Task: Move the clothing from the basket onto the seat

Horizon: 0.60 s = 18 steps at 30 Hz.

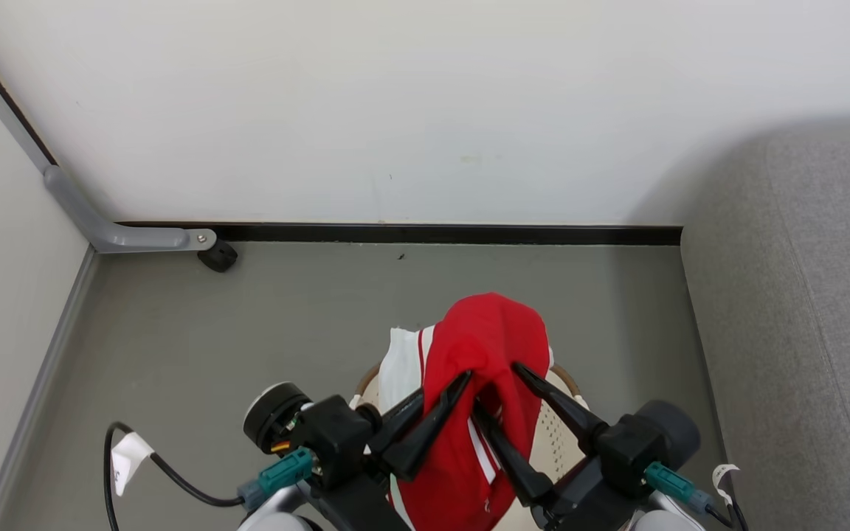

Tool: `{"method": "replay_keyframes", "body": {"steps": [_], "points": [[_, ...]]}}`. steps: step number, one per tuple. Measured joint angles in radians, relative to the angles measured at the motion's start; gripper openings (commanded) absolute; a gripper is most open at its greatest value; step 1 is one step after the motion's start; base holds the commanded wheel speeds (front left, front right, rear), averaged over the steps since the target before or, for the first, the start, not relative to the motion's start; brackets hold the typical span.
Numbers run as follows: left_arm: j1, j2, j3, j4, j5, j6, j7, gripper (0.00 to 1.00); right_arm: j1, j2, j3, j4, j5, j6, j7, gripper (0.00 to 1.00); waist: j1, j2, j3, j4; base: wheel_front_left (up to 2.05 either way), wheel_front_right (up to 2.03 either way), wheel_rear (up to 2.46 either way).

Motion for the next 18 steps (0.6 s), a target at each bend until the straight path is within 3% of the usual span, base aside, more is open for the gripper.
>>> {"method": "replay_keyframes", "body": {"steps": [7, 8, 11, 13, 16, 17, 18], "points": [[0.022, 0.023, -0.006, -0.081, -0.021, 0.000, 0.032, 0.00, 0.007, -0.002, -0.008, 0.000, 0.001, 0.000, 0.000, 1.00, 0.0001, 0.0000, -0.011, 0.009, 0.00, 0.00, 0.00], [0.022, 0.026, -0.008, -0.090, -0.021, 0.000, 0.037, 0.00, 0.007, -0.003, -0.009, 0.001, 0.002, 0.000, 0.000, 0.94, 0.0001, 0.0000, -0.011, 0.009, 0.00, 0.00, 0.00], [0.026, 0.035, -0.018, -0.122, -0.040, 0.000, 0.051, 0.00, 0.008, -0.005, -0.013, 0.006, 0.012, 0.000, 0.000, 0.49, 0.0001, 0.0000, -0.011, 0.008, 0.00, 0.00, 0.00], [0.031, 0.036, -0.031, -0.147, -0.047, 0.000, 0.058, 0.00, 0.009, -0.005, -0.012, 0.011, 0.014, 0.000, 0.000, 0.47, 0.0001, 0.0000, -0.012, 0.007, 0.00, 0.00, 0.00], [0.033, 0.045, -0.048, -0.181, -0.067, 0.000, 0.075, 0.00, 0.009, -0.007, -0.012, 0.017, 0.018, 0.000, 0.000, 0.34, 0.0001, 0.0002, -0.012, 0.006, 0.00, 0.00, 0.00], [0.033, 0.047, -0.048, -0.189, -0.079, 0.000, 0.076, 0.00, 0.009, -0.008, -0.012, 0.018, 0.019, 0.001, 0.000, 0.20, 0.0001, 0.0002, -0.012, 0.006, 0.00, 0.00, 0.00], [0.033, 0.051, -0.050, -0.198, -0.084, 0.000, 0.084, 0.00, 0.009, -0.009, -0.012, 0.019, 0.019, 0.001, 0.000, 0.00, 0.0001, 0.0002, -0.013, 0.005, 0.00, 0.00, 0.00]]}}
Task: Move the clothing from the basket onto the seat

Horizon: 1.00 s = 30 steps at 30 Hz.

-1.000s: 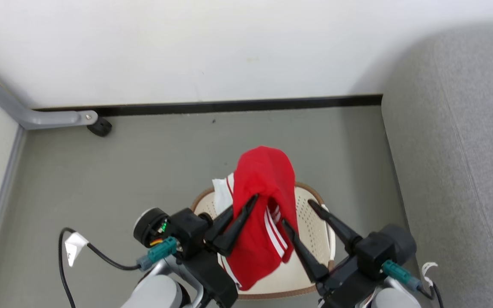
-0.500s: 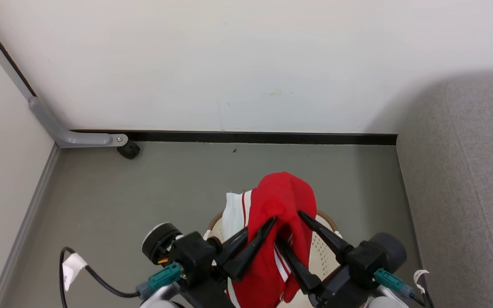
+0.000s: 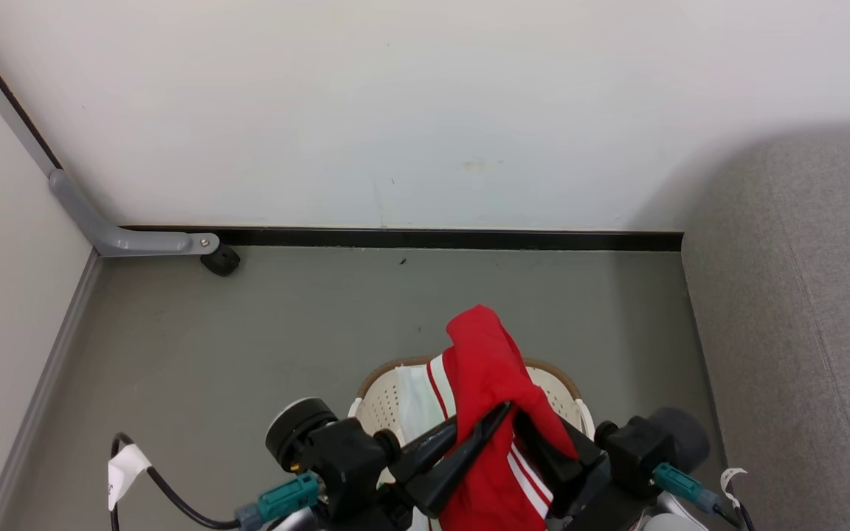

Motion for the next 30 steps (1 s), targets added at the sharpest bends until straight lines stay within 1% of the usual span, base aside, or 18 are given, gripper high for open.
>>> {"method": "replay_keyframes", "body": {"steps": [6, 7, 8, 9, 10, 11, 12, 13, 17, 21, 27, 30], "points": [[0.003, 0.013, 0.018, -0.004, -0.016, 0.000, 0.018, 0.00, 0.001, -0.001, -0.004, -0.002, 0.032, 0.005, 0.000, 0.00, 0.0000, 0.0000, 0.002, -0.002, 0.00, 0.00, 0.00], [0.005, 0.015, 0.025, 0.001, -0.016, 0.002, 0.019, 0.07, 0.001, -0.001, -0.009, -0.004, 0.040, 0.005, 0.000, 0.00, 0.0000, 0.0000, 0.002, -0.003, 0.00, 0.00, 0.00], [0.009, 0.016, 0.032, 0.006, -0.021, 0.008, 0.021, 0.29, 0.001, -0.002, -0.014, -0.007, 0.046, 0.005, 0.000, 0.00, 0.0000, 0.0000, 0.003, -0.003, 0.00, 0.00, 0.00], [0.012, 0.018, 0.036, 0.014, -0.023, 0.013, 0.026, 0.39, 0.002, -0.003, -0.017, -0.008, 0.049, 0.005, 0.000, 0.00, 0.0000, 0.0000, 0.004, -0.004, 0.00, 0.00, 0.00], [0.015, 0.021, 0.040, 0.022, -0.023, 0.016, 0.027, 0.46, 0.002, -0.005, -0.020, -0.011, 0.053, 0.005, 0.000, 0.00, 0.0000, 0.0000, 0.005, -0.006, 0.00, 0.00, 0.00], [0.021, 0.024, 0.047, 0.030, -0.023, 0.019, 0.027, 0.69, 0.002, -0.006, -0.024, -0.012, 0.057, 0.005, 0.000, 0.00, 0.0000, 0.0000, 0.006, -0.007, 0.00, 0.00, 0.00], [0.021, 0.024, 0.047, 0.030, -0.023, 0.019, 0.027, 0.98, 0.002, -0.006, -0.024, -0.012, 0.057, 0.005, 0.000, 0.00, 0.0000, 0.0000, 0.006, -0.007, 0.00, 0.00, 0.00], [0.031, 0.030, 0.052, 0.034, -0.023, 0.027, 0.027, 1.00, 0.002, -0.008, -0.025, -0.016, 0.063, 0.005, 0.000, 0.00, 0.0000, 0.0000, 0.007, -0.009, 0.00, 0.00, 0.00], [0.054, 0.049, 0.066, 0.065, -0.031, 0.043, 0.030, 1.00, 0.001, -0.020, -0.039, -0.023, 0.083, 0.007, 0.000, 0.00, 0.0002, 0.0000, 0.013, -0.021, 0.00, 0.00, 0.00], [0.061, 0.065, 0.079, 0.084, -0.030, 0.043, 0.024, 1.00, 0.001, -0.036, -0.060, -0.030, 0.105, 0.007, 0.000, 0.00, 0.0001, 0.0000, 0.020, -0.034, 0.00, 0.00, 0.00], [0.107, 0.064, 0.068, 0.077, -0.029, 0.052, 0.001, 1.00, 0.001, -0.065, -0.117, -0.055, 0.124, 0.007, 0.000, 0.00, 0.0001, 0.0000, 0.032, -0.056, 0.00, 0.00, 0.00], [0.112, 0.063, 0.067, 0.062, -0.012, 0.061, -0.015, 1.00, 0.001, -0.080, -0.147, -0.070, 0.125, 0.006, 0.000, 0.00, 0.0001, 0.0000, 0.038, -0.069, 0.00, 0.00, 0.00]]}}
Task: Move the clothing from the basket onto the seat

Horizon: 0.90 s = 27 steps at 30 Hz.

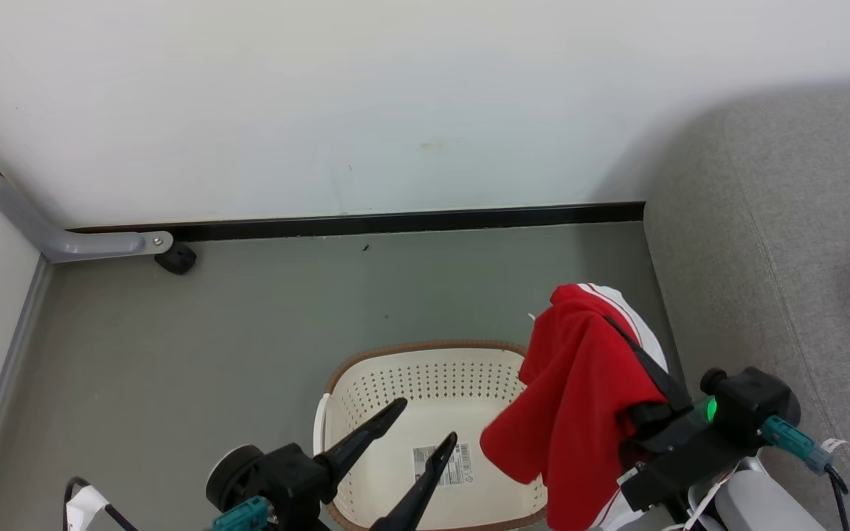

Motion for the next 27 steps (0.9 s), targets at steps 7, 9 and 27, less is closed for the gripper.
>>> {"method": "replay_keyframes", "body": {"steps": [7, 9, 27], "points": [[0.009, 0.000, -0.004, -0.024, 0.018, 0.000, -0.040, 1.00, -0.002, -0.022, -0.060, -0.041, 0.008, -0.017, 0.000, 0.00, 0.0000, 0.0000, 0.008, -0.045, 0.00, 0.00, 0.00], [0.020, 0.001, -0.008, -0.027, 0.024, 0.000, -0.049, 1.00, -0.003, -0.034, -0.080, -0.054, 0.009, -0.024, 0.000, 0.00, 0.0000, 0.0000, 0.008, -0.061, 0.00, 0.00, 0.00], [0.040, 0.005, -0.056, -0.093, 0.078, 0.000, -0.084, 1.00, -0.015, -0.121, -0.243, -0.177, 0.082, -0.051, 0.000, 0.00, 0.0000, 0.0000, 0.003, -0.259, 0.00, 0.00, 0.00]]}}
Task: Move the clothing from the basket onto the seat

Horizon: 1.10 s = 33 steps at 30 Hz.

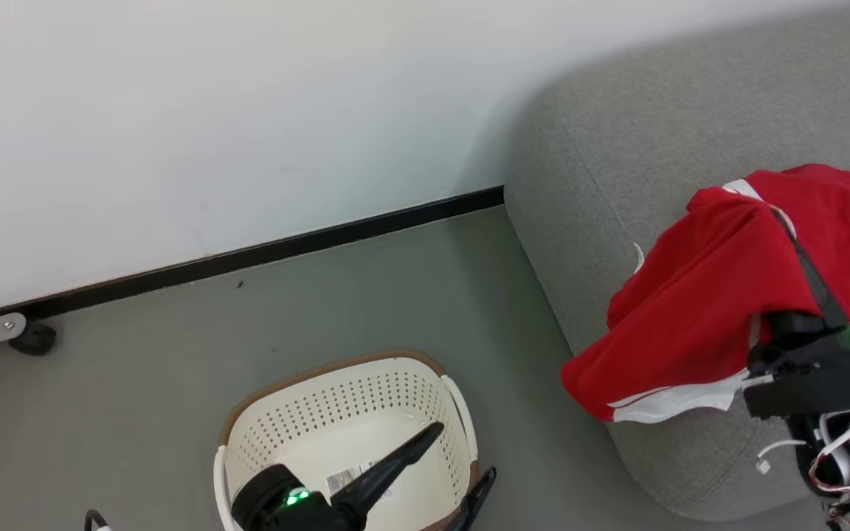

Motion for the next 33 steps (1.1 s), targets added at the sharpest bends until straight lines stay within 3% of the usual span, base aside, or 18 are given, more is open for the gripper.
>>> {"method": "replay_keyframes", "body": {"steps": [11, 20, 27, 33], "points": [[-0.002, -0.022, -0.041, -0.006, 0.019, -0.001, 0.011, 1.00, -0.185, -0.087, -0.189, -0.012, 0.127, -0.002, 0.049, 0.00, -0.0002, 0.0000, 0.037, -0.065, 0.00, 0.00, 0.00], [-0.022, -0.016, -0.057, -0.007, 0.019, -0.010, 0.030, 1.00, -0.399, -0.216, -0.282, 0.125, 0.102, -0.059, 0.106, 0.00, -0.0001, 0.0000, 0.086, -0.062, 0.00, 0.00, 0.00], [-0.022, 0.021, -0.055, -0.021, 0.019, -0.010, 0.047, 1.00, -0.536, -0.274, -0.251, 0.159, -0.003, -0.097, 0.107, 0.00, -0.0001, 0.0000, 0.124, -0.052, 0.00, 0.00, 0.00], [-0.020, 0.046, -0.056, -0.059, 0.034, -0.010, 0.066, 1.00, -0.565, -0.310, -0.218, 0.198, -0.058, -0.098, 0.114, 0.00, 0.0000, 0.0000, 0.171, -0.052, 0.00, 0.00, 0.00]]}}
